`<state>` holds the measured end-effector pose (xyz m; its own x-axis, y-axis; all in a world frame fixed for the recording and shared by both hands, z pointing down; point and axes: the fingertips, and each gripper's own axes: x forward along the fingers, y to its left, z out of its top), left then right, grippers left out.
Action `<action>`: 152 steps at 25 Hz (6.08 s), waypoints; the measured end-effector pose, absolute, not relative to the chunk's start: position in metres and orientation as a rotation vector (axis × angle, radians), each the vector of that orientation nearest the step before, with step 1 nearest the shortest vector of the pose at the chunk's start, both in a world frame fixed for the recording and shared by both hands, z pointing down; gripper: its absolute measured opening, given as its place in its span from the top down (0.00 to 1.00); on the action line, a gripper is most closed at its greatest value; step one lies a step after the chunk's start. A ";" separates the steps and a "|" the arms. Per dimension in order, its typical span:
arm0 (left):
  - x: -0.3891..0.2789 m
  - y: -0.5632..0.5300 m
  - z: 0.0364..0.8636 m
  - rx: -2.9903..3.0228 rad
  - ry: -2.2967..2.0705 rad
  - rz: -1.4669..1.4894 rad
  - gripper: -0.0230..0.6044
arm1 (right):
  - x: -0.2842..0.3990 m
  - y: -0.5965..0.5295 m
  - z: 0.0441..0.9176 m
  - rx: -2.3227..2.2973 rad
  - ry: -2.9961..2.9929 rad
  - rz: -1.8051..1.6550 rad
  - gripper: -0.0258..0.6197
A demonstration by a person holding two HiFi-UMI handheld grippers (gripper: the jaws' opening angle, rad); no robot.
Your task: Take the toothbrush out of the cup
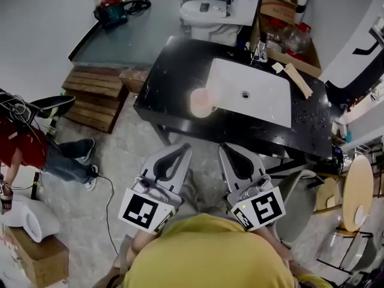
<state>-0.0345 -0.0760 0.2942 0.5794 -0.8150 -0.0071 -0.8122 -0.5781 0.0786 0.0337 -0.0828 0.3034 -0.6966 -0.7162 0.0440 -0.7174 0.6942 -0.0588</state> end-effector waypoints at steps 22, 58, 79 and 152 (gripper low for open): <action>-0.048 -0.230 0.313 2.852 -1.012 -0.049 0.95 | 0.004 -0.228 0.322 1.538 -2.734 0.161 0.93; -0.019 -0.306 0.363 2.738 -0.957 0.123 0.95 | 0.016 -0.307 0.374 1.393 -2.688 0.379 0.93; -0.018 -0.314 0.390 2.682 -0.943 0.203 0.95 | 0.015 -0.330 0.420 1.316 -2.646 0.634 0.86; -0.034 -0.287 0.324 2.792 -1.063 0.011 0.95 | 0.001 -0.315 0.319 1.266 -2.857 0.380 0.92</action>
<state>-0.0336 -0.2869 0.3245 0.7484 -0.6605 0.0613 -0.6616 -0.7366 0.1407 0.0010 -0.3146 0.3191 -0.6764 -0.7309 0.0908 -0.7293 0.6473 -0.2218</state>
